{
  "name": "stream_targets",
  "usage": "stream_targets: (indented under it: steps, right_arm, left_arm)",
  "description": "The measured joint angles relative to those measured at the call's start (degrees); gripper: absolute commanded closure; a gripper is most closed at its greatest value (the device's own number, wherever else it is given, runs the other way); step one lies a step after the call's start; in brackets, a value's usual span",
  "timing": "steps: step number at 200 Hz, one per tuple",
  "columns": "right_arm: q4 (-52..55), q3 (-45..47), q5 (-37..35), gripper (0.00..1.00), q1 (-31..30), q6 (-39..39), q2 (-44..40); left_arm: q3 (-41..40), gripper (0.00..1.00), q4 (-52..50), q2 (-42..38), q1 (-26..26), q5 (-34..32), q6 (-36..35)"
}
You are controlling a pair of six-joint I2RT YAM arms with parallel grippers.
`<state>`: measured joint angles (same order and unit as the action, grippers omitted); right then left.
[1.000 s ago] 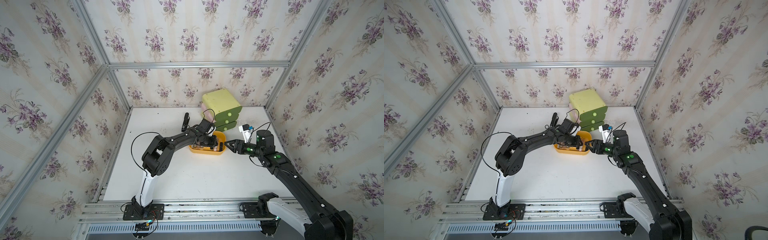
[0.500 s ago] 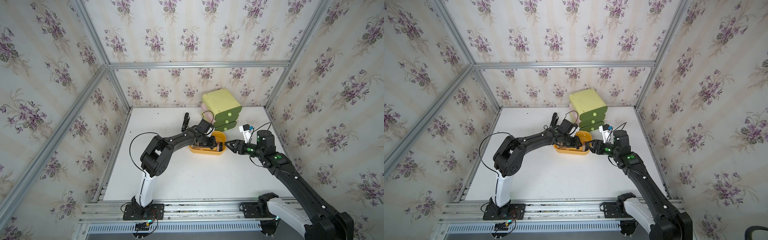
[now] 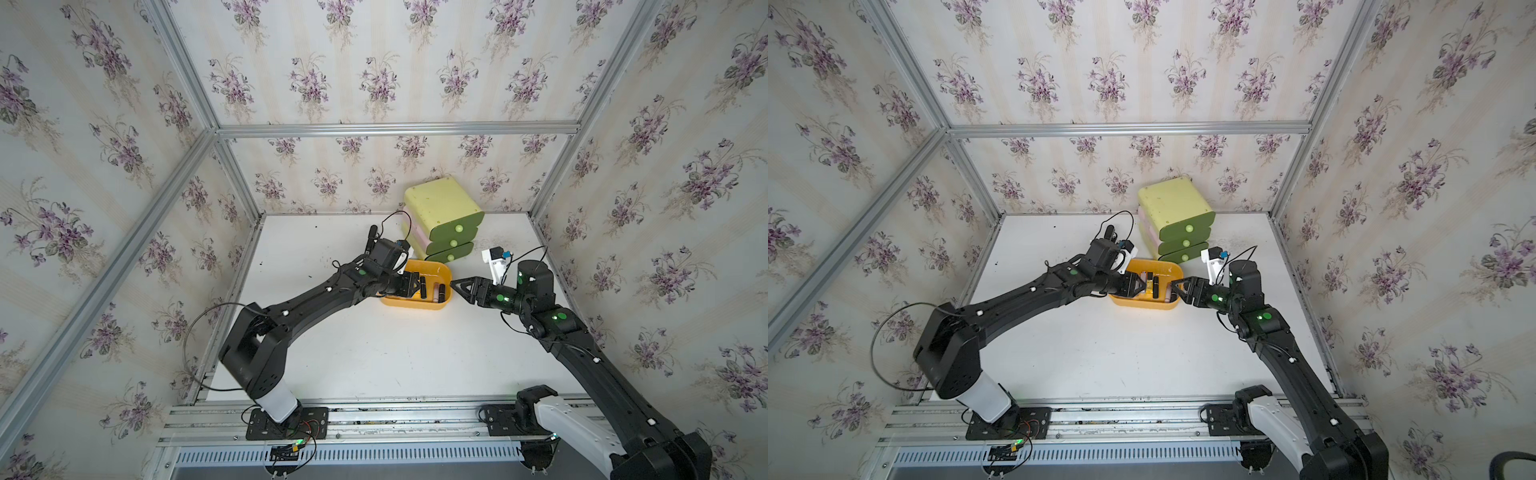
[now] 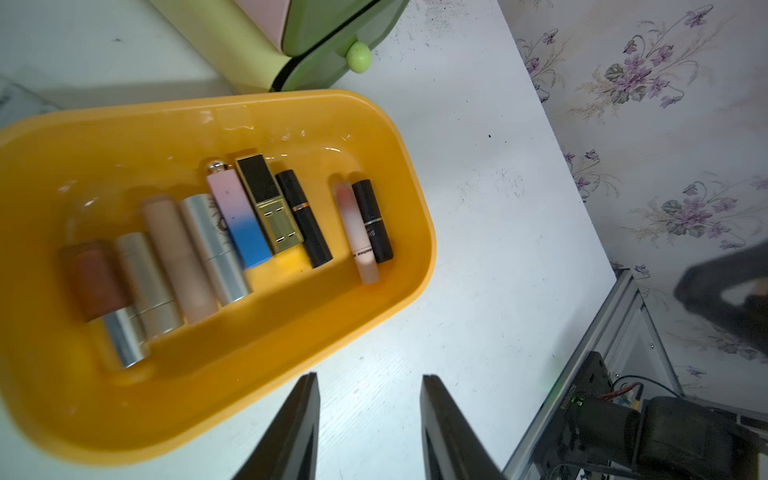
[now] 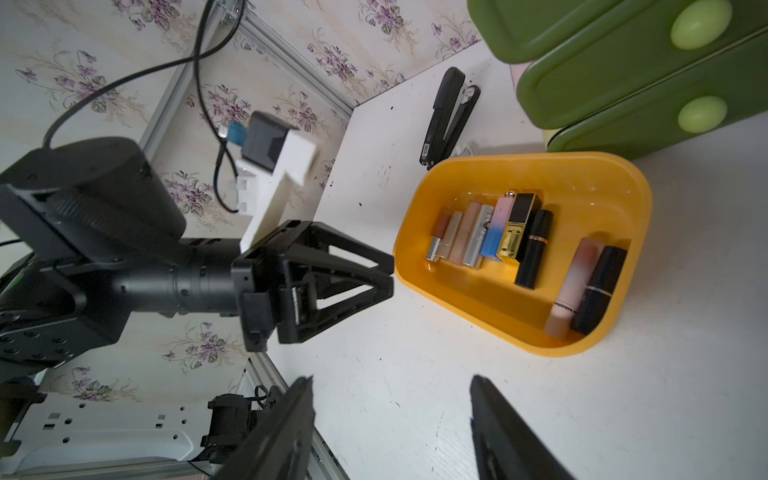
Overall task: Put the lipstick into the storage box
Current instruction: Place the lipstick in the storage box.
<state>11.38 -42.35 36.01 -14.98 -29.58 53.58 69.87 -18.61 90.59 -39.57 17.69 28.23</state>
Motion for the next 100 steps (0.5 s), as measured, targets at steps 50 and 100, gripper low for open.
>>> stream_targets:
  steps: [50, 100]
  right_arm:
    - [0.02, -4.11, -5.92, 0.29, 0.00, -0.24, -0.02]
    - [-3.41, -2.67, -16.52, 0.28, 0.04, 0.11, -1.88]
  left_arm:
    - [-9.68, 0.01, -4.55, -20.72, 1.01, -10.01, -4.11]
    - [-17.33, 0.00, -10.29, -38.36, 2.19, -22.80, -7.30]
